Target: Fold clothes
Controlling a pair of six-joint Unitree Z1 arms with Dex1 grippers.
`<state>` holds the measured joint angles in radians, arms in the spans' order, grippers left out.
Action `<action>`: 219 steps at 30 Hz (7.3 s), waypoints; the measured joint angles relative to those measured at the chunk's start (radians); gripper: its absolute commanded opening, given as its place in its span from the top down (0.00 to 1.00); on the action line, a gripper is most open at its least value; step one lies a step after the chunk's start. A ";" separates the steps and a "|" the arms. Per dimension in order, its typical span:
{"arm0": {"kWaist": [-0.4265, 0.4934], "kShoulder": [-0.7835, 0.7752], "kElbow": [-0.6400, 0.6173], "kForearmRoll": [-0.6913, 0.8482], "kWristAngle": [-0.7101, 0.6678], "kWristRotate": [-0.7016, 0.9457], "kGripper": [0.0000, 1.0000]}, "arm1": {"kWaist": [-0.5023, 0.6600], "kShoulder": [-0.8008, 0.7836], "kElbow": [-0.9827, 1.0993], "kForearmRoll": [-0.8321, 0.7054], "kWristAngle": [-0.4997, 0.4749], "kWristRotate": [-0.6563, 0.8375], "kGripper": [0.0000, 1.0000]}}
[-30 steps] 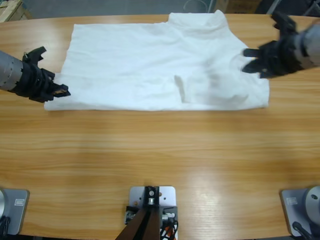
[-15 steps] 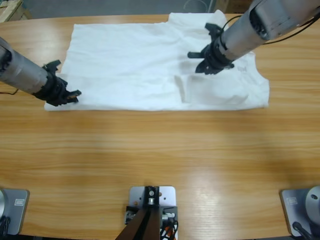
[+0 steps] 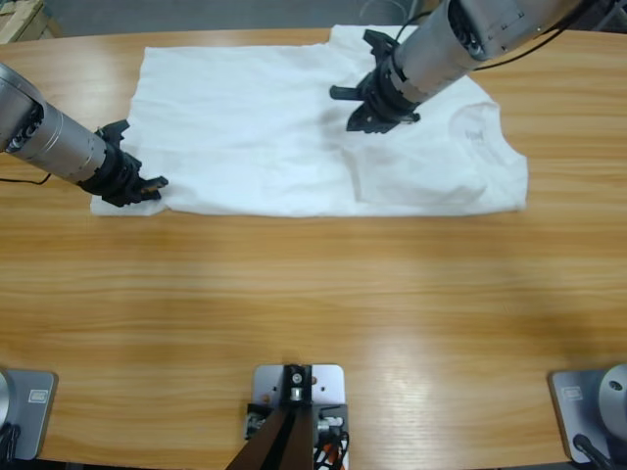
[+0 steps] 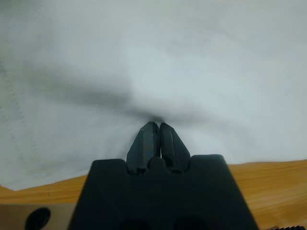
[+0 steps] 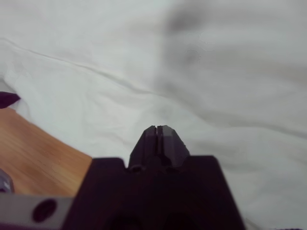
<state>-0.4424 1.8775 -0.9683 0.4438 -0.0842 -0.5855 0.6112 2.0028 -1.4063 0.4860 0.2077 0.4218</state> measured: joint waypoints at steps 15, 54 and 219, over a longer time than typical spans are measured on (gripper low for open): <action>0.000 -0.001 0.007 -0.017 0.000 0.000 1.00 | 0.002 -0.007 0.010 0.046 -0.036 0.023 1.00; 0.002 -0.004 0.022 -0.032 0.000 0.000 1.00 | 0.002 0.107 0.005 0.021 -0.053 0.031 0.00; 0.321 0.364 -0.833 0.417 -0.144 0.224 0.00 | -0.613 0.693 -1.236 0.945 0.293 -0.285 0.53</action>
<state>-0.1214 2.2419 -1.8013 0.8609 -0.2283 -0.3618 -0.0015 2.6955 -2.6420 1.4307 0.5012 0.1366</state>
